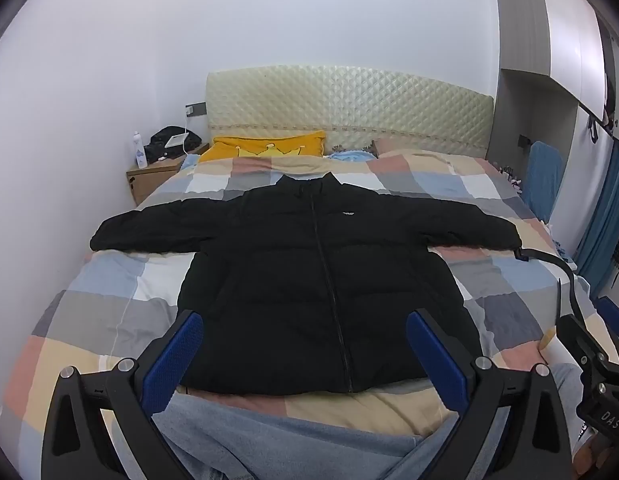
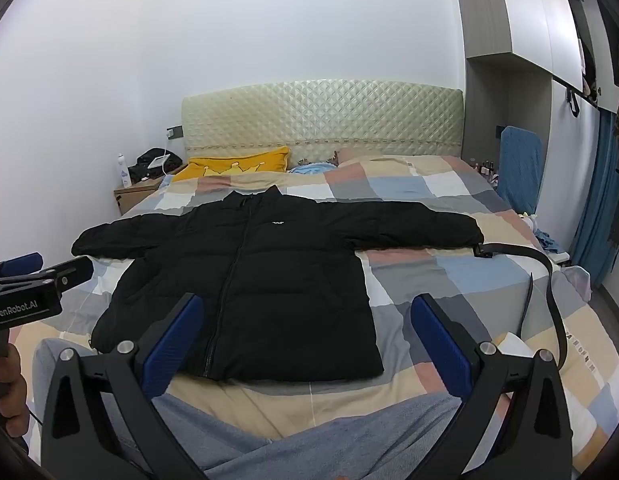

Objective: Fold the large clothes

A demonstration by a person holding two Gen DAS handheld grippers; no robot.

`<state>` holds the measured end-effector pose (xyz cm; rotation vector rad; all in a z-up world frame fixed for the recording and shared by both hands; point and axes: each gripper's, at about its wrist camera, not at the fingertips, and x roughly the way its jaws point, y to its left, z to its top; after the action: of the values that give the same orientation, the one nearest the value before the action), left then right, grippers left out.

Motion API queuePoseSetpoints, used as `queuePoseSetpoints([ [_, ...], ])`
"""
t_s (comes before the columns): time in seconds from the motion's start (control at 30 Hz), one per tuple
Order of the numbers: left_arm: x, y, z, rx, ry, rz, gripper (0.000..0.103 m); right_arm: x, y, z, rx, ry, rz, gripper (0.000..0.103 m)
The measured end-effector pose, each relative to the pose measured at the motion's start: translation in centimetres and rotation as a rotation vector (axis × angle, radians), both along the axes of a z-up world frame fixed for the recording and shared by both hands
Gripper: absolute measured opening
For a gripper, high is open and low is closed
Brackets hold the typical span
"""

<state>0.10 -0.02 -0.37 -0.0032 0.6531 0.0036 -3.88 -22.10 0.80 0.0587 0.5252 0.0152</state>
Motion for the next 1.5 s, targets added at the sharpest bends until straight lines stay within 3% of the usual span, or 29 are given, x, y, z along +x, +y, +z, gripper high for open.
queuePoseSetpoints([
  [1.5, 0.2, 0.2, -1.2, 0.007, 0.049, 0.023, 0.103, 1.5, 0.4, -1.8, 0.015, 0.056, 0.015, 0.103],
])
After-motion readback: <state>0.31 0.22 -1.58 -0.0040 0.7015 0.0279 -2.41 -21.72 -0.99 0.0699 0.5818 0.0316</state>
